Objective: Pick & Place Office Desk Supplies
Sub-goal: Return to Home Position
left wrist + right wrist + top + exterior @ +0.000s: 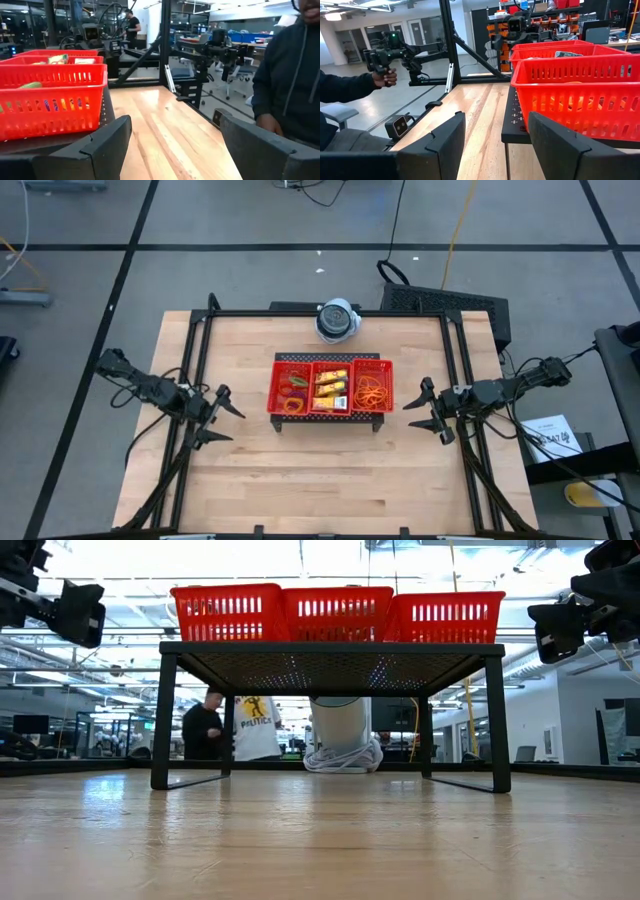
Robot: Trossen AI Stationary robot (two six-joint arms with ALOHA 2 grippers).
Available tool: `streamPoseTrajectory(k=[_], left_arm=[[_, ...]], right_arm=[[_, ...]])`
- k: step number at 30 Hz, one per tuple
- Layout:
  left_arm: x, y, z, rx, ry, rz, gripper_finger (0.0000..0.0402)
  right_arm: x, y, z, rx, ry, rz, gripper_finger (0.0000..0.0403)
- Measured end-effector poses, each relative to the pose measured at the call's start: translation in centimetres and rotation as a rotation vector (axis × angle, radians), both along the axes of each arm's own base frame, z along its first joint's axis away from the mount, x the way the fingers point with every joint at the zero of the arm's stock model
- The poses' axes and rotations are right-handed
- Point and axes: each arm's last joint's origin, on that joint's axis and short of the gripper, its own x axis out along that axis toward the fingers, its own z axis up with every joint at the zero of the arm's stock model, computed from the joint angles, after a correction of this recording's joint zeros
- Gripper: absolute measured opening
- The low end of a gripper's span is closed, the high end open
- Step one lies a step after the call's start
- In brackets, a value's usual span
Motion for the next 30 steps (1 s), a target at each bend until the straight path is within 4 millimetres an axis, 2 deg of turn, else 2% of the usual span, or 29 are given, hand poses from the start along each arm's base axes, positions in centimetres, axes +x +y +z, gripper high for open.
streamPoseTrajectory(k=[9, 19, 30], left_arm=[[0.00, 0.01, 0.00, 0.088, -0.038, 0.007, 0.0326], [0.01, 0.02, 0.14, 0.053, -0.043, 0.011, 0.0313], [0.01, 0.02, 0.18, 0.050, -0.047, 0.011, 0.0323]], right_arm=[[0.00, 0.00, 0.00, 0.000, 0.000, 0.000, 0.0206], [0.00, 0.00, 0.00, 0.000, 0.001, 0.000, 0.0206], [0.00, 0.00, -0.01, 0.000, 0.001, 0.000, 0.0206]])
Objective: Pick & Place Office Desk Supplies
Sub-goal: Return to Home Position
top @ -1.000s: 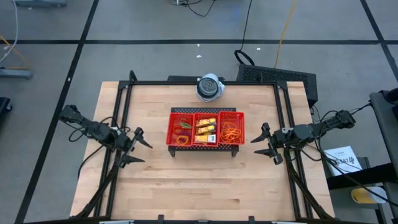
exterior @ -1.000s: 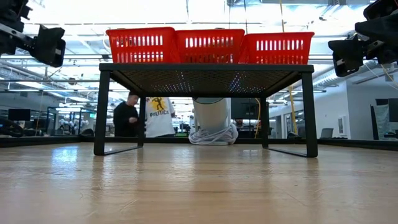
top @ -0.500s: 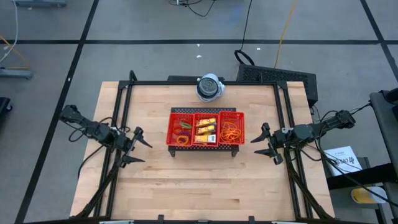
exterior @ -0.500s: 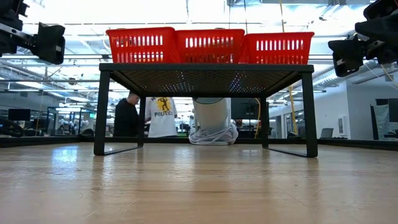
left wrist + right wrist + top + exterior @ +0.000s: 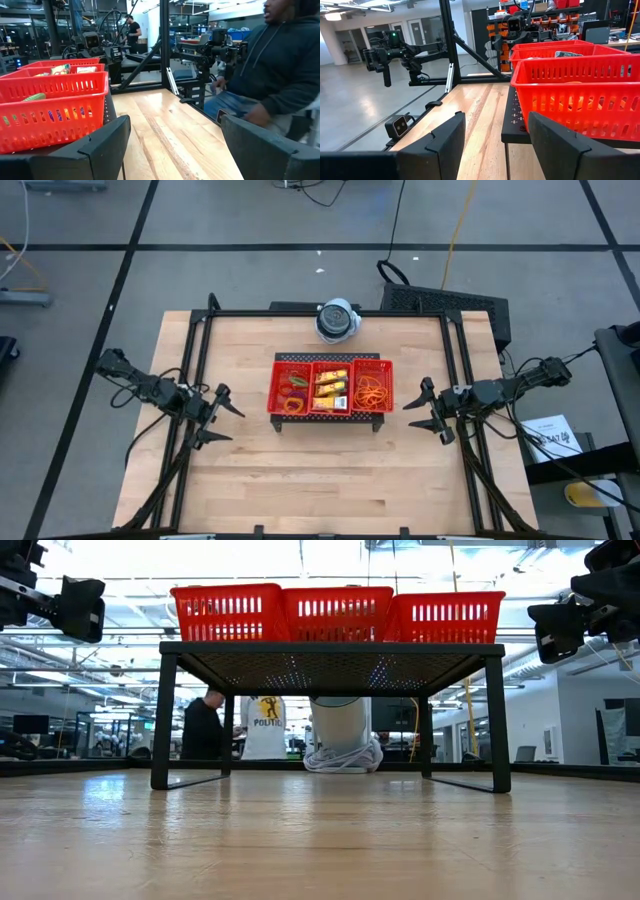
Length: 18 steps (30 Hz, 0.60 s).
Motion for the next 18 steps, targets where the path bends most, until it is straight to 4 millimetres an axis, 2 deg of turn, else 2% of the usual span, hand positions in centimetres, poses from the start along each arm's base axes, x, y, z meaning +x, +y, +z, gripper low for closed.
streamPoseTrajectory(k=[18], left_arm=[[0.00, -0.01, 0.01, 0.000, -0.001, -0.003, 0.0310]], right_arm=[[0.00, 0.00, 0.00, 0.000, 0.000, 0.000, 0.0206]])
